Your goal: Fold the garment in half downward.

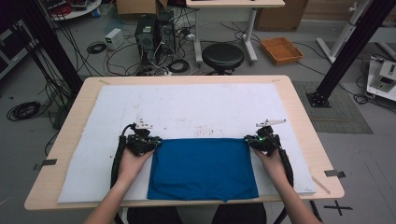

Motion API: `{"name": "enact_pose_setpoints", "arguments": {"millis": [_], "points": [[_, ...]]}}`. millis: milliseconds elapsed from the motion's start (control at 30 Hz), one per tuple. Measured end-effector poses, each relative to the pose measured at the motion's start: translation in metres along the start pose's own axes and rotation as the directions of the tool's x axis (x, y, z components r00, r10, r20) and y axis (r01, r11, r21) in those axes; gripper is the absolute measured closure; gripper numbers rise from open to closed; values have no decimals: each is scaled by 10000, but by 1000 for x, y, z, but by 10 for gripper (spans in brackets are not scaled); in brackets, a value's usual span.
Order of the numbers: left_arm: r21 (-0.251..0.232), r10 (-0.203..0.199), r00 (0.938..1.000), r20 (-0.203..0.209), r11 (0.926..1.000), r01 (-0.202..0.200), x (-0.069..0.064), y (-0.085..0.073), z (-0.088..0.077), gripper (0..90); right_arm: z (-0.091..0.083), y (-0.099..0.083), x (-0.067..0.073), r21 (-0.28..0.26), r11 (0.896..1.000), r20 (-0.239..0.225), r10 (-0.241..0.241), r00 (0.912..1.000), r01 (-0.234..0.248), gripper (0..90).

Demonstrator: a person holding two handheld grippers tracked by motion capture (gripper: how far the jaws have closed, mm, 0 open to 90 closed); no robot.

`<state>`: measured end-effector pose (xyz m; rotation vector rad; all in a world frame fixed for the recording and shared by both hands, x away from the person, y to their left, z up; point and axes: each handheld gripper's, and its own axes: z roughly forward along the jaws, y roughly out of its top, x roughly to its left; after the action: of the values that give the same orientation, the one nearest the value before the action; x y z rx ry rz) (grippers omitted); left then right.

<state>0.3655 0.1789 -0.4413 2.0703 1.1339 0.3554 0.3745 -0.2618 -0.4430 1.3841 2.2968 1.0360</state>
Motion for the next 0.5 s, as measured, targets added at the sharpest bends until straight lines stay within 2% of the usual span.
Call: {"name": "enact_pose_setpoints", "arguments": {"millis": [67,233,267,400,500], "points": [[-107,-63,10000,19,9999,63,1,0,0,860,-1,0,0,-43,9999,-16,-167,9999,167,853],[-273,-117,9999,-29,9996,116,7,4,2,868,0,5,-4,-262,9987,-37,-438,9990,437,858],[-439,-167,9999,-10,9989,167,8,5,3,868,1,6,-5,-289,9986,-54,-434,9990,432,858],[-771,-329,9994,61,9965,332,16,14,5,867,6,17,-12,-497,9967,-114,-641,9979,634,858],[-937,-509,9987,-63,9943,501,21,20,10,867,11,28,-18,-514,9958,40,-750,9972,751,858]]}}
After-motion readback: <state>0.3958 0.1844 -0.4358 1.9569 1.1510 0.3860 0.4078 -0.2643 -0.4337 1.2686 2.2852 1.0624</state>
